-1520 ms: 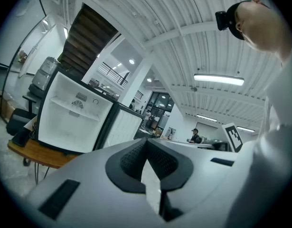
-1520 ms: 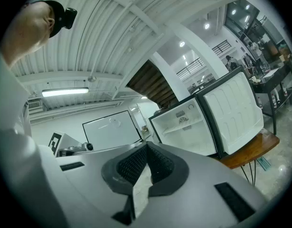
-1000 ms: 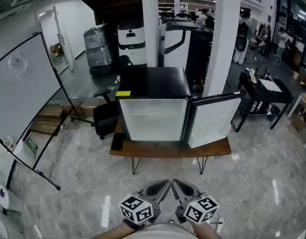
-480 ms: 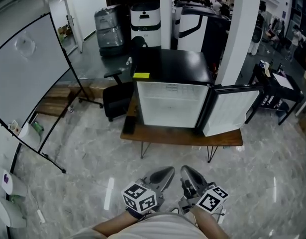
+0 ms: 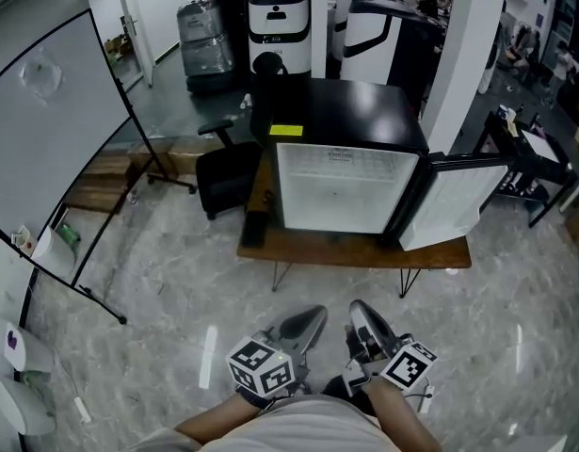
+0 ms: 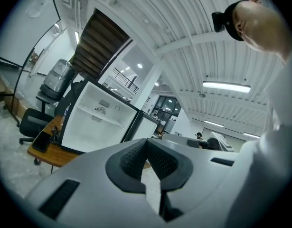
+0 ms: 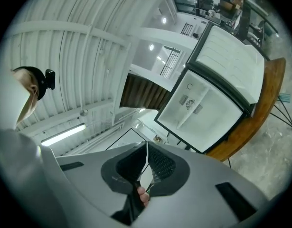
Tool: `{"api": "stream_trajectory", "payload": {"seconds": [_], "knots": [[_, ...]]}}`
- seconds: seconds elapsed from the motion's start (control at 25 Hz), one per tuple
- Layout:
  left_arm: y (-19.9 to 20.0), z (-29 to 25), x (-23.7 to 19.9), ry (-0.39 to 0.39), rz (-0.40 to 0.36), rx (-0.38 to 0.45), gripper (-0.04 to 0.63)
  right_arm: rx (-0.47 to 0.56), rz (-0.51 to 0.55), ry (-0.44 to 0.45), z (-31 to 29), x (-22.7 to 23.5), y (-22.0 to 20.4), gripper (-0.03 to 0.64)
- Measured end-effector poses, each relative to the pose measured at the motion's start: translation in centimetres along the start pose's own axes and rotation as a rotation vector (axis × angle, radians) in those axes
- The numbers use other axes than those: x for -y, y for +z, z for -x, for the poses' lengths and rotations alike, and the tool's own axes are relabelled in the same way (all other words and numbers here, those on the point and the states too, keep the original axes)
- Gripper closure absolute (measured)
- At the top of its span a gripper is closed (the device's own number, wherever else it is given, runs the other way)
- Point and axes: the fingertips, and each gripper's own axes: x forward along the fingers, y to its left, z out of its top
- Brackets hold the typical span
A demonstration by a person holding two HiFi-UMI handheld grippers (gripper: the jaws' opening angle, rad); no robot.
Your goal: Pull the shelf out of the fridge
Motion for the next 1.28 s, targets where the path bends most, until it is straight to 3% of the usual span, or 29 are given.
{"api": "stream_trajectory", "payload": {"seconds": [0.36,0.64,1.04,1.28], "knots": [[0.4,-2.5,-4.0,0.016,0.043,-0.023,0.589,0.060,-0.100,-0.017,-4.2,3.7,3.0,0.594],[2.6,-8.8,-8.0,0.037,0.022,-0.038,0.589,0.116,-0.202,-0.032,-9.7,10.7,8.9,0.594],[5.9,-17.5,-13.1,0.083,0.030,-0.042,0.589,0.098,-0.269,-0.064,-16.9,18.7,14.0,0.594],[7.3,-21.1,-15.0,0.117,0.030,-0.055,0.589,0.075,-0.341,-0.130,-19.6,24.6,14.5,0.591]]}}
